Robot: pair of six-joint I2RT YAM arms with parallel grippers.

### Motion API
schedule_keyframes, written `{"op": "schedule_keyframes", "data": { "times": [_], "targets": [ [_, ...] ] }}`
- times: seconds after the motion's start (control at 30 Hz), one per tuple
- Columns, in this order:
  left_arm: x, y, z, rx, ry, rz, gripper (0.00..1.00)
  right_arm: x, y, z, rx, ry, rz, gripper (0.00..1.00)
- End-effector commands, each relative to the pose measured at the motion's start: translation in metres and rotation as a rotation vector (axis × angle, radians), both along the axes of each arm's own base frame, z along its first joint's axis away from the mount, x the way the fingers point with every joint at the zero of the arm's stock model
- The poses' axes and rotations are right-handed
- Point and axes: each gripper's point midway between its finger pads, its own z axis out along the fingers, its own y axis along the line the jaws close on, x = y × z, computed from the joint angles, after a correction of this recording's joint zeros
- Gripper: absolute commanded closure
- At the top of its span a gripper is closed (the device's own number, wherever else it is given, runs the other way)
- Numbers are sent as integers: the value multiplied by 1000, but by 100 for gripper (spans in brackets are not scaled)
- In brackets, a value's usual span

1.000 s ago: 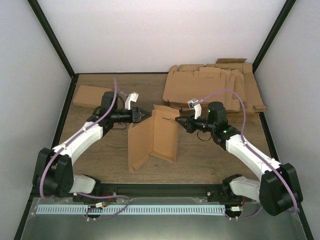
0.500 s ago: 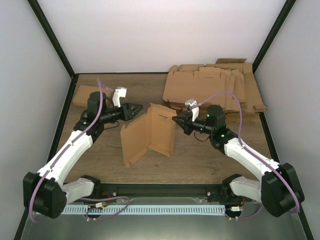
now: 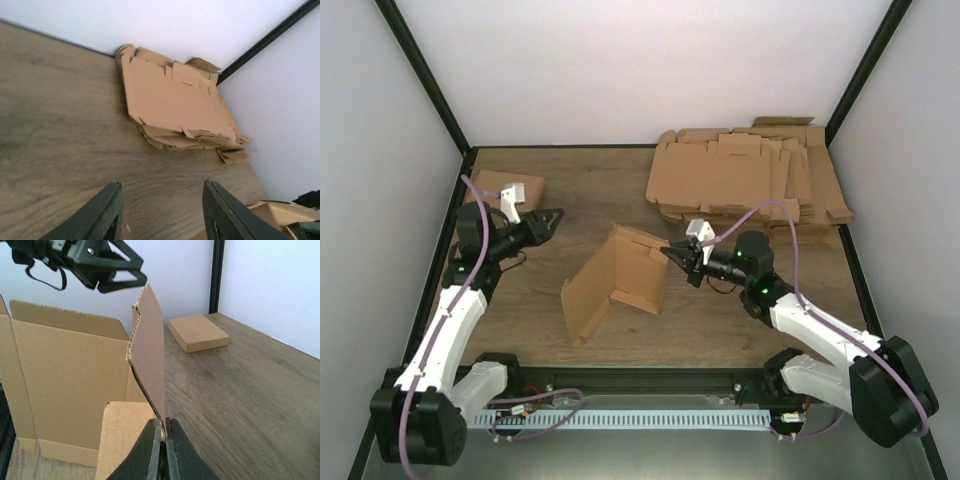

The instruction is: Fold the paper box

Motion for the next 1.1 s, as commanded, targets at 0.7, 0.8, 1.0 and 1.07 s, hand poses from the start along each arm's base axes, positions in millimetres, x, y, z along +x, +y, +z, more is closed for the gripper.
{"op": "schedule_keyframes", "data": {
  "times": [0.7,0.8,1.0,1.07],
  "targets": [
    [-34,-54,-40,-204,176,-380,50,-8,16,-19,-59,-124,21,99],
    [-35,-57,-44,-206,192,-394,51,-8,15,-21,-62,-103,17,99],
    [-40,-65,-47,-197,206,-425,51,-10,14,-27,-64,-84,19,99],
    [-40,-69,-48,-196,207,-430,51,-9,14,-30,-67,-72,16,98]
  ]
}}
